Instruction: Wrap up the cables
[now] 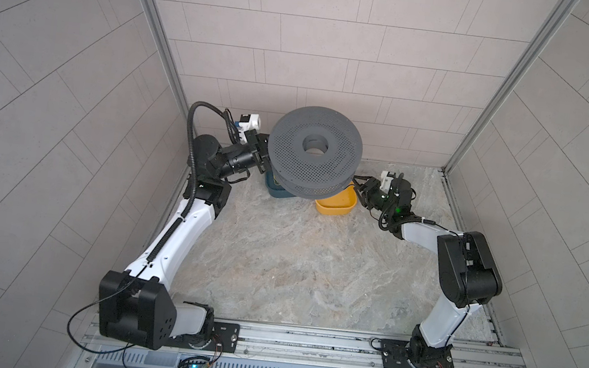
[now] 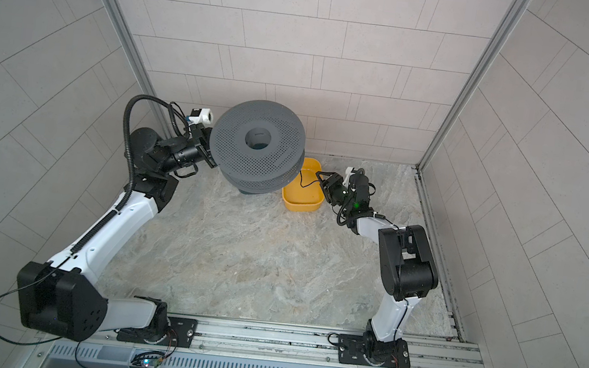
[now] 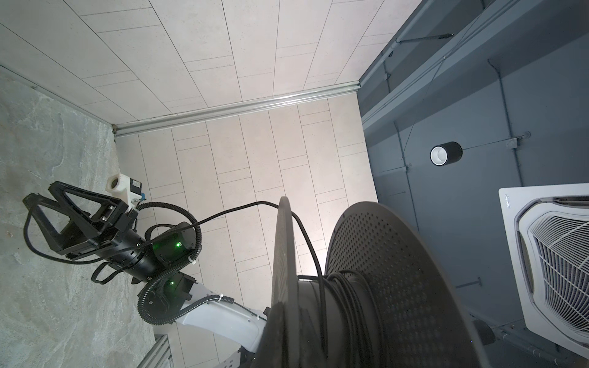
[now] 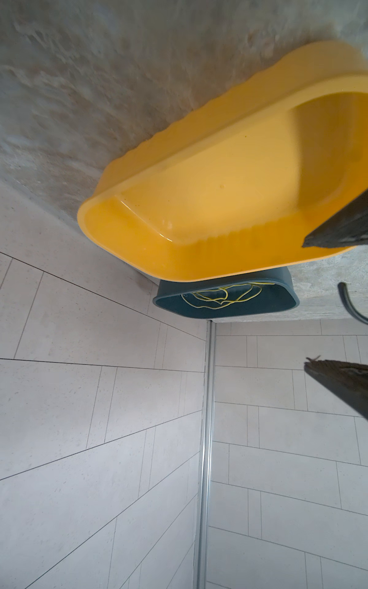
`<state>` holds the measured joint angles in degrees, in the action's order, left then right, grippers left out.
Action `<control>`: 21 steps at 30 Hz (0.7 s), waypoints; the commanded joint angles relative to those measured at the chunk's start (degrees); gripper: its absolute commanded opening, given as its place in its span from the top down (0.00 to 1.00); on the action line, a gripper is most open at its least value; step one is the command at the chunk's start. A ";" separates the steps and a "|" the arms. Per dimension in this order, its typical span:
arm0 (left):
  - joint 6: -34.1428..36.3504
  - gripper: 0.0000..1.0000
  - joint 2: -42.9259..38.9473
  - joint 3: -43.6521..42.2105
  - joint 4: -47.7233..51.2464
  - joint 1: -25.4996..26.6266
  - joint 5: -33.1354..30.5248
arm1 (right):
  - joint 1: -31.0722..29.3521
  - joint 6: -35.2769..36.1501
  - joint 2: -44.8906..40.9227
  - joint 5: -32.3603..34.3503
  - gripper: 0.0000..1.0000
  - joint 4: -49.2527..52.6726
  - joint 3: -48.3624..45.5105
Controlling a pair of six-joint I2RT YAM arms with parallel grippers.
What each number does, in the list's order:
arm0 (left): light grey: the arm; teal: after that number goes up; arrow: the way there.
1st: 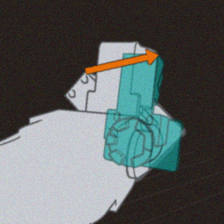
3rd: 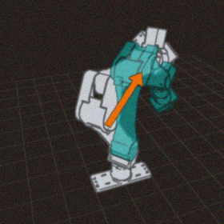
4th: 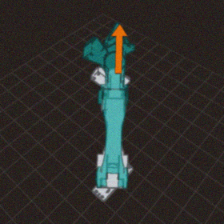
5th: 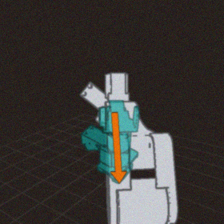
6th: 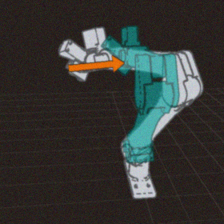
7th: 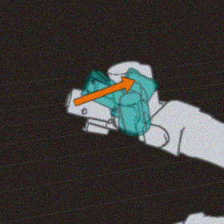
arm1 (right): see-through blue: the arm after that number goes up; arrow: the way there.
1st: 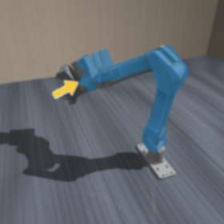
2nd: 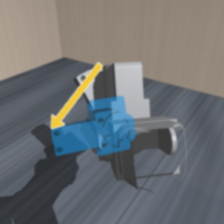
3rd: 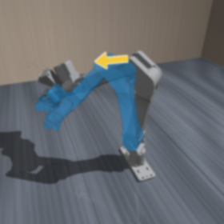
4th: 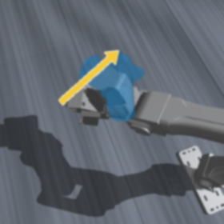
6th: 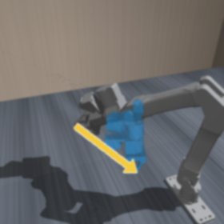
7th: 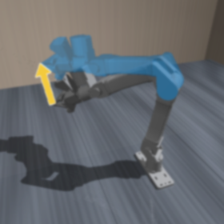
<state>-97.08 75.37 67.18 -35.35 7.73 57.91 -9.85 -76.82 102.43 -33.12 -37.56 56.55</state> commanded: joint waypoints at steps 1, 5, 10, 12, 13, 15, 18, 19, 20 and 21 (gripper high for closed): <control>-1.45 1.00 -2.25 2.77 -5.42 -0.41 -0.32 | -0.35 -3.28 0.55 -0.71 0.46 -3.38 0.17; -1.57 1.00 -2.49 2.87 -5.41 -0.40 -0.21 | -0.78 -4.98 2.00 -1.14 0.50 -5.15 0.63; -1.62 1.00 -2.50 2.88 -5.37 -0.43 -0.30 | -1.15 -5.83 2.67 -1.07 0.54 -6.25 0.41; -1.65 1.00 -2.49 2.95 -5.34 -0.43 -0.22 | -1.21 -6.14 2.79 -1.15 0.55 -6.77 0.34; -1.62 1.00 -2.49 2.97 -5.32 -0.42 -0.21 | -1.23 -6.37 2.88 -1.15 0.57 -7.03 0.24; -1.71 1.00 -2.35 3.07 -5.35 -0.39 -0.34 | -1.33 -7.06 3.15 -1.23 0.61 -8.08 -0.14; -1.67 1.00 -2.30 3.08 -5.34 -0.43 -0.34 | -1.41 -8.13 3.49 -1.24 0.75 -10.08 -0.80; -1.66 1.00 -2.25 2.98 -5.42 -0.43 -0.47 | -1.49 -8.48 3.44 -1.17 0.79 -10.67 -1.00; -1.63 1.00 -2.25 2.91 -5.38 -0.45 -0.57 | -1.41 -8.90 3.45 -1.19 0.82 -11.31 -1.31; -1.67 1.00 -2.31 2.81 -5.46 -0.48 -0.77 | -1.38 -9.23 3.39 -1.39 0.88 -12.07 -1.60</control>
<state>-97.30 75.37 67.29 -35.38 7.73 57.89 -10.98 -83.22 105.38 -34.28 -45.52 56.16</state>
